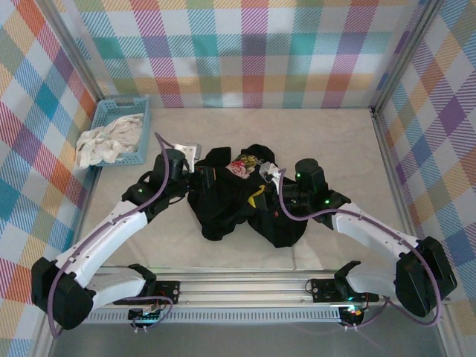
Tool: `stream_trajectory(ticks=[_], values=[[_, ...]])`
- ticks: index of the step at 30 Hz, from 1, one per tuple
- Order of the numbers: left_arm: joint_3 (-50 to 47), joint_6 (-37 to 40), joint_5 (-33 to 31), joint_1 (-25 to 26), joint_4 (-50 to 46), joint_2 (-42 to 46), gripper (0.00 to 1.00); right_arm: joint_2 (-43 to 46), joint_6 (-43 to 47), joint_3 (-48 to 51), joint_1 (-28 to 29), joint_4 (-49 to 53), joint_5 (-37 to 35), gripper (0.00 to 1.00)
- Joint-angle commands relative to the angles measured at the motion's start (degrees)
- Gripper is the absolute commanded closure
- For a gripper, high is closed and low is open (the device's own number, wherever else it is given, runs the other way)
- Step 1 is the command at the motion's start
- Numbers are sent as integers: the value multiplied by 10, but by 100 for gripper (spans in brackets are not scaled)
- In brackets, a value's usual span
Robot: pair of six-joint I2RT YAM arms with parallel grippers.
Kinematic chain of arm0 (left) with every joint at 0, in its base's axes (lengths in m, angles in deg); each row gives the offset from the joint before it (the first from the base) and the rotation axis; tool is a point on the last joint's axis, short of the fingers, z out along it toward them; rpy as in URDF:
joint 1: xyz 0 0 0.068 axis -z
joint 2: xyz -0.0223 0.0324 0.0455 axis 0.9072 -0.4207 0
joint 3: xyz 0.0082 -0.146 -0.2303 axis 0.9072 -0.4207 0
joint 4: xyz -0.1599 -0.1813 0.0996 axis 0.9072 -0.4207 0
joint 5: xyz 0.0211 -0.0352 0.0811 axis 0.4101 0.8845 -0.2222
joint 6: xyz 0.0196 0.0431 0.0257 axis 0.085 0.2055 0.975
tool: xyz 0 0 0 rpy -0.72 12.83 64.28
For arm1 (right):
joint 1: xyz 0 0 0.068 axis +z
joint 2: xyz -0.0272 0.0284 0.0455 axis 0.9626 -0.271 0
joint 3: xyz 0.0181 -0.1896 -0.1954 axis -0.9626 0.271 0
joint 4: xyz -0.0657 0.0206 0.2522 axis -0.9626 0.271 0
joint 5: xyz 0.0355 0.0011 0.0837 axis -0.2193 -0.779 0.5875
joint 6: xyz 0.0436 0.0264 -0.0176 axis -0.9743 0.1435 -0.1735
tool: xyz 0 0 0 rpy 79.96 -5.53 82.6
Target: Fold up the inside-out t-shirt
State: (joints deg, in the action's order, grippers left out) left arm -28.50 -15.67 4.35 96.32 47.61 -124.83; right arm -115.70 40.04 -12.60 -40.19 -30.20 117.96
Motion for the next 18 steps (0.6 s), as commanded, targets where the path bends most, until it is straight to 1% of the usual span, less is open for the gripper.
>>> stream_trajectory(ticks=[1,5,8,11,13,15,16,18], values=[[19,27,-84,36,-51,7,60,-9,-21,-3,-5,-48,49,100],[-3,28,-130,79,-77,41,49,-21,-23,-11,-7,-42,40,100],[-25,16,-132,105,-84,75,44,-27,-24,-15,-10,-39,31,100],[-47,18,-94,134,-71,96,43,-31,-24,-19,-11,-33,29,100],[-60,29,-34,145,-48,97,45,-31,-24,-20,-11,-32,28,100],[-63,37,26,146,-30,86,48,-31,-24,-20,-12,-31,25,100],[-60,39,45,146,-27,76,48,-31,-23,-21,-12,-29,25,100],[-52,44,58,146,-30,54,48,-28,-22,-21,-12,-25,23,100]])
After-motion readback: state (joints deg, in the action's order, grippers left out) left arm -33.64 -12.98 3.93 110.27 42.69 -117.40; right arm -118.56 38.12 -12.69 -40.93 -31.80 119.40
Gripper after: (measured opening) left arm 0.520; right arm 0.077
